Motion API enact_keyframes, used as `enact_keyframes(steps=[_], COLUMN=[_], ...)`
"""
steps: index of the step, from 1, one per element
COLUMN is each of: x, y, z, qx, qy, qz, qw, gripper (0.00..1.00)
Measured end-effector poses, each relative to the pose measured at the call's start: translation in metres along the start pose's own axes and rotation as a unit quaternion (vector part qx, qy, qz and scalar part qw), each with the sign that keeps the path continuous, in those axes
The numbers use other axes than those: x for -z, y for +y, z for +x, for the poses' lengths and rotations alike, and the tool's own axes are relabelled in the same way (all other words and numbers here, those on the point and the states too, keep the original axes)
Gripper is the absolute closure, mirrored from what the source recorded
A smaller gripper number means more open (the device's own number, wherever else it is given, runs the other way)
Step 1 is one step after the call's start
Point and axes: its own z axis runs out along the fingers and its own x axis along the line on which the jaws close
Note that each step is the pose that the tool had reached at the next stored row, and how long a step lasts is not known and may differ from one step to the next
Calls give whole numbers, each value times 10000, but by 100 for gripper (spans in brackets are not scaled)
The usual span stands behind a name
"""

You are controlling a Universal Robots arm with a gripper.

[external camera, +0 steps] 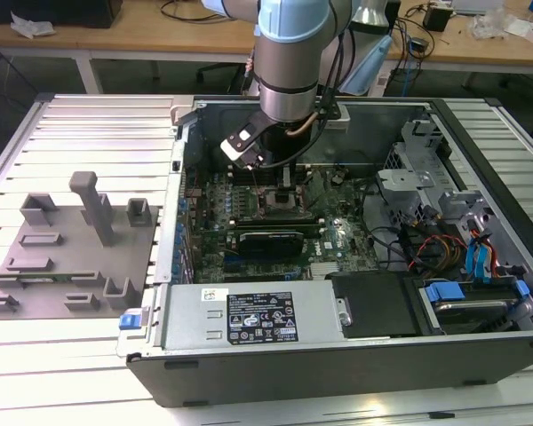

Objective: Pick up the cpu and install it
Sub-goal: 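Place the cpu into insertion slot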

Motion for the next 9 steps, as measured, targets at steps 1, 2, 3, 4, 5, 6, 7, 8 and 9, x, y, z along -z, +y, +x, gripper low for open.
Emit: enact_keyframes(steps=[1, 2, 3, 4, 5, 6, 7, 8, 9], x=[-1, -1, 0, 4, 22, 40, 51, 84, 109], y=[0, 0, 0, 1, 3, 2, 3, 4, 5], z=[1, 1, 1, 1, 3, 0, 0, -1, -2], qx=[0, 0, 0, 0, -1, 0, 0, 0, 0], qy=[1, 1, 2, 4, 9, 3, 3, 2, 2], qz=[-1, -1, -1, -2, -5, -1, -2, -1, -1], qw=[10000, 10000, 10000, 10000, 10000, 10000, 10000, 10000, 10000], gripper=[89, 89, 89, 89, 89, 89, 89, 89, 89])
